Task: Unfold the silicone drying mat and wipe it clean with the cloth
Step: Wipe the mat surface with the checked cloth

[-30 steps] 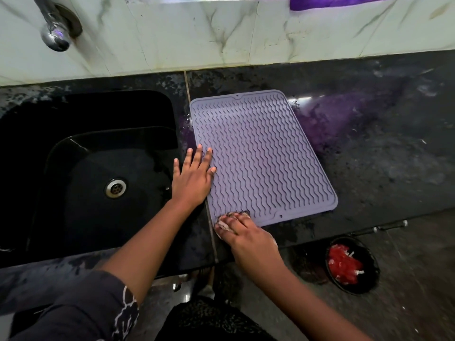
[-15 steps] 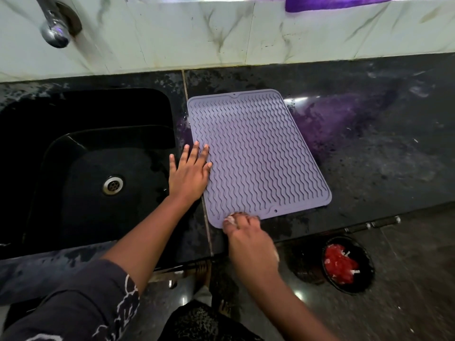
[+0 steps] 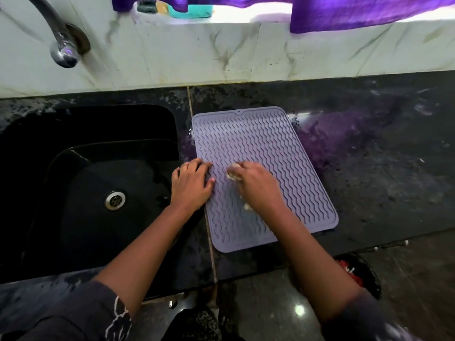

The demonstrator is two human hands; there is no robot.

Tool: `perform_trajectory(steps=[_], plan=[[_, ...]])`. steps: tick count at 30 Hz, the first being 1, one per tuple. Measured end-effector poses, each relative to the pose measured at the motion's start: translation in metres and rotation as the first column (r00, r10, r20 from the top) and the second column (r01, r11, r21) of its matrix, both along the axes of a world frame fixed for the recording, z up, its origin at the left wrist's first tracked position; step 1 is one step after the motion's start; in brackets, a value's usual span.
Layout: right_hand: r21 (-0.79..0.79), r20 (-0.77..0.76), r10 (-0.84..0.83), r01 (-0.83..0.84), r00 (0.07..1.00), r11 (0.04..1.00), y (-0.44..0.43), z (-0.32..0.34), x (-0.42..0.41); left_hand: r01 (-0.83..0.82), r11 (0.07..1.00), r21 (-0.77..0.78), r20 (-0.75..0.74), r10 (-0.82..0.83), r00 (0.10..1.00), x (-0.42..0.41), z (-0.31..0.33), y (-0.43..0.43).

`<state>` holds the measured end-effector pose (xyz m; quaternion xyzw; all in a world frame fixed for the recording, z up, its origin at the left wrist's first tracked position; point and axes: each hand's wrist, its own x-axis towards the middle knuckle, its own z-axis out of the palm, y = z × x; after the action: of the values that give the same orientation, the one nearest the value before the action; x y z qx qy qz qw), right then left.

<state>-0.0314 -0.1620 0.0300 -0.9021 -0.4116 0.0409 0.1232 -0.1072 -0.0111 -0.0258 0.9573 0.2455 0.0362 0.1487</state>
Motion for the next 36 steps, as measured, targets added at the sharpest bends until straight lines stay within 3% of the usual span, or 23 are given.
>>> perform_trajectory(steps=[3, 8, 14, 18, 24, 28, 30, 31, 32, 33, 34, 35, 36], plan=[[-0.061, 0.04, 0.071, -0.069, 0.997, 0.996, 0.025, -0.023, 0.019, 0.022, 0.998, 0.054, -0.014, -0.021, 1.0, 0.001, -0.005, -0.002], [-0.073, 0.025, -0.003, 0.004, 1.0, 0.997, 0.002, -0.03, -0.005, 0.023, 0.998, 0.058, -0.032, -0.021, 0.999, -0.002, -0.015, -0.002], [-0.254, -0.024, -0.03, 0.023, 0.999, 0.967, 0.029, -0.003, 0.018, 0.06, 0.993, 0.106, -0.071, -0.052, 0.996, -0.002, -0.011, 0.0], [-0.1, 0.012, -0.091, 0.092, 0.996, 0.991, 0.028, -0.022, 0.004, 0.076, 0.988, 0.135, -0.065, -0.068, 0.996, 0.0, -0.009, 0.006], [-0.123, -0.001, -0.03, 0.029, 1.0, 0.992, -0.013, -0.042, -0.026, 0.079, 0.989, 0.123, -0.076, -0.07, 0.995, 0.002, -0.01, 0.006], [0.145, -0.094, -0.093, 0.106, 0.991, 0.984, -0.021, -0.028, -0.013, 0.063, 0.996, 0.062, -0.125, -0.054, 0.991, 0.013, 0.01, 0.006], [0.306, -0.058, -0.108, 0.121, 0.992, 0.944, -0.021, -0.015, 0.001, 0.025, 0.996, -0.084, -0.06, -0.03, 0.998, 0.024, 0.024, 0.001], [0.366, -0.05, -0.096, 0.108, 0.994, 0.924, -0.02, -0.011, 0.006, 0.011, 0.953, -0.302, -0.002, -0.012, 1.0, 0.031, 0.031, -0.003], [0.409, -0.076, -0.07, 0.095, 0.995, 0.908, -0.02, -0.007, 0.009, 0.019, 0.791, -0.611, 0.053, 0.017, 0.998, 0.039, 0.04, -0.01], [0.435, -0.127, -0.032, 0.084, 0.991, 0.897, -0.019, -0.003, 0.013, 0.043, 0.514, -0.857, 0.08, 0.05, 0.996, 0.048, 0.047, -0.018], [0.445, -0.187, 0.015, 0.071, 0.982, 0.893, -0.019, -0.001, 0.015, 0.046, 0.271, -0.961, 0.071, 0.081, 0.994, 0.054, 0.052, -0.026], [0.447, -0.245, 0.057, 0.06, 0.968, 0.893, -0.021, 0.0, 0.02, 0.038, 0.126, -0.991, 0.052, 0.108, 0.993, 0.062, 0.054, -0.032], [0.466, -0.3, 0.101, 0.054, 0.949, 0.883, -0.025, 0.0, 0.027, 0.034, 0.044, -0.998, 0.041, 0.148, 0.988, 0.069, 0.056, -0.037]])
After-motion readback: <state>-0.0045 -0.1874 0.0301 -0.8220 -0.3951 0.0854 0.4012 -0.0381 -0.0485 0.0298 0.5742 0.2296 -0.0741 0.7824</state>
